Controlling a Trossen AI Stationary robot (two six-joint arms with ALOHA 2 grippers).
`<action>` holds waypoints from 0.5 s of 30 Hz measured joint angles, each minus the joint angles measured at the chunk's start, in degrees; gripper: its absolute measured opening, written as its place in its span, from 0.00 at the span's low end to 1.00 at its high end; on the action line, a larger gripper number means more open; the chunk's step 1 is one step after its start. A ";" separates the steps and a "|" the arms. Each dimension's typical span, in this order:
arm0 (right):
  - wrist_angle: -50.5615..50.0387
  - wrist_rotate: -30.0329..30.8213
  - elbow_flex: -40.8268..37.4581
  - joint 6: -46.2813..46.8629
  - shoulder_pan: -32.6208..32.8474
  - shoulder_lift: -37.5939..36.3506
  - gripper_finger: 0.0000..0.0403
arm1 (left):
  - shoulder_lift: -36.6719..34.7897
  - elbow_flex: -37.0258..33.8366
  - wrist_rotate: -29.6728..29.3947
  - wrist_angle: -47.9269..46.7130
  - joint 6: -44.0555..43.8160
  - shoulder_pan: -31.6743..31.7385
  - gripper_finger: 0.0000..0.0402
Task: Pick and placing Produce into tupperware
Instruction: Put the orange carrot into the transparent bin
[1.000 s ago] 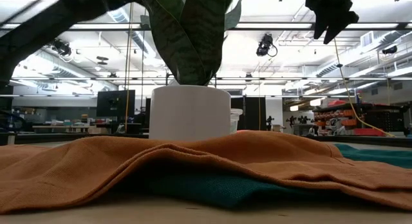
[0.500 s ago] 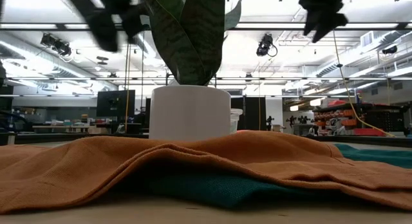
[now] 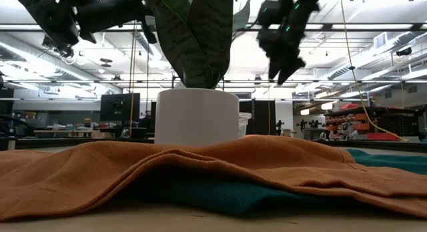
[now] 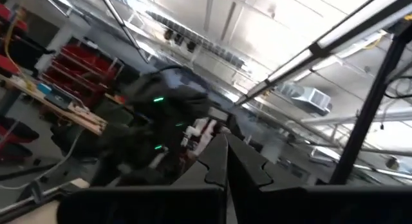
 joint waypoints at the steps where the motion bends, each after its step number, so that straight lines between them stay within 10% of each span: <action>1: 0.65 -0.28 0.00 -0.29 0.15 1.85 0.51 | -0.58 0.00 0.64 -0.67 -0.06 0.00 0.03; 15: 6.28 -2.96 0.00 -9.41 1.90 14.56 0.54 | -2.38 0.00 5.43 -3.34 -3.29 0.00 0.03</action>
